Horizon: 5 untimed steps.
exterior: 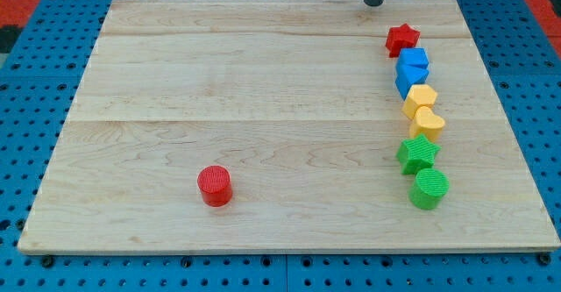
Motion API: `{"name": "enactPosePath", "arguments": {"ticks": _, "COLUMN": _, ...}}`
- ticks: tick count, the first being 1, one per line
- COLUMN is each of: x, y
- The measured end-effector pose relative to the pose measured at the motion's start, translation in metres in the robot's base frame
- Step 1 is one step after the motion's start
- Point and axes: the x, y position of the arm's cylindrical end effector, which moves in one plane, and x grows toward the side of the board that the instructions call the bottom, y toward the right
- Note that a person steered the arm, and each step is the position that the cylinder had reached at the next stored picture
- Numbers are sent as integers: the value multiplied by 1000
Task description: Push the red star slightly down
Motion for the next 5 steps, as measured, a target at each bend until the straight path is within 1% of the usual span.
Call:
{"name": "enactPosePath", "arguments": {"ticks": 1, "x": 17, "y": -45}}
{"name": "enactPosePath", "arguments": {"ticks": 2, "x": 35, "y": -105}}
{"name": "enactPosePath", "arguments": {"ticks": 3, "x": 23, "y": -50}}
{"name": "enactPosePath", "arguments": {"ticks": 4, "x": 9, "y": 38}}
{"name": "enactPosePath", "arguments": {"ticks": 5, "x": 62, "y": 63}}
